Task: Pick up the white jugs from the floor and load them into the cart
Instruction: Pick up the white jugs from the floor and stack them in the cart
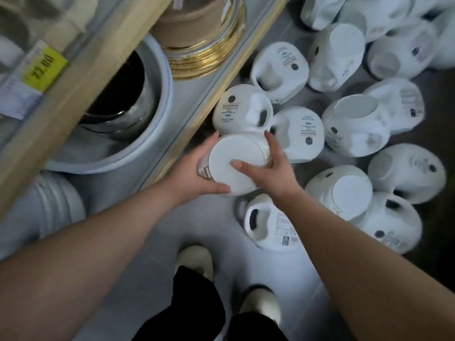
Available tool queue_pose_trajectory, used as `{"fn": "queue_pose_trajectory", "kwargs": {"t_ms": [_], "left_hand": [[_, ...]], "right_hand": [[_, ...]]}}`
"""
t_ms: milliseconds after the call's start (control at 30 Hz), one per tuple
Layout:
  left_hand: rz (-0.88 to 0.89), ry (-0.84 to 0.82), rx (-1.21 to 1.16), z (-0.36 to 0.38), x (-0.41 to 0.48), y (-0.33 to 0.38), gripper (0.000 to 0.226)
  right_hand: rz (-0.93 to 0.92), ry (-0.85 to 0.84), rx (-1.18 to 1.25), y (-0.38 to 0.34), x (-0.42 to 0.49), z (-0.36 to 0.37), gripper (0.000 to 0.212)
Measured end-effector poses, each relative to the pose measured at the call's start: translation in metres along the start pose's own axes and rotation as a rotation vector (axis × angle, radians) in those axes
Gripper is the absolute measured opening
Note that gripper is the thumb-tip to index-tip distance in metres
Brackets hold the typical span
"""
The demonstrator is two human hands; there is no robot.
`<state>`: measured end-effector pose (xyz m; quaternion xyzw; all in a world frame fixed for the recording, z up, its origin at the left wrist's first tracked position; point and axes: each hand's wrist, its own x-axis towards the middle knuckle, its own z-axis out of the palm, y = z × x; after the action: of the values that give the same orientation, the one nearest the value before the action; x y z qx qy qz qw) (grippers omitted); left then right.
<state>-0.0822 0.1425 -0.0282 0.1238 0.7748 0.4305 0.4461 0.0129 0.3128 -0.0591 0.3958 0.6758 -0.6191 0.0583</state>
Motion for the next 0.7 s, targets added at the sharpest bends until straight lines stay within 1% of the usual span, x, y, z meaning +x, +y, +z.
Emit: {"fn": "queue_pose_trajectory", "kwargs": {"t_ms": [67, 200, 333, 400, 567, 633, 700], "left_hand": [[0.006, -0.004, -0.011, -0.009, -0.027, 0.037, 0.113], [0.043, -0.007, 0.000, -0.033, -0.100, 0.129, 0.111], [0.088, 0.069, 0.046, -0.059, -0.168, 0.215, 0.111], [0.123, 0.075, 0.049, -0.068, -0.198, 0.251, 0.111], [0.204, 0.103, 0.080, -0.091, -0.263, 0.314, 0.110], [0.228, 0.144, 0.099, -0.097, -0.286, 0.330, 0.107], [0.241, 0.214, 0.094, -0.100, -0.307, 0.340, 0.108]], "right_hand": [[0.016, 0.002, 0.043, -0.036, -0.030, -0.015, 0.121], [0.018, 0.012, 0.048, -0.129, -0.104, -0.047, 0.116], [-0.049, 0.023, 0.057, -0.219, -0.169, -0.075, 0.116], [-0.095, 0.038, 0.034, -0.256, -0.197, -0.086, 0.114], [-0.199, 0.028, 0.079, -0.319, -0.253, -0.101, 0.116], [-0.248, 0.010, 0.092, -0.336, -0.269, -0.105, 0.114], [-0.312, -0.022, 0.069, -0.355, -0.280, -0.107, 0.106]]}}
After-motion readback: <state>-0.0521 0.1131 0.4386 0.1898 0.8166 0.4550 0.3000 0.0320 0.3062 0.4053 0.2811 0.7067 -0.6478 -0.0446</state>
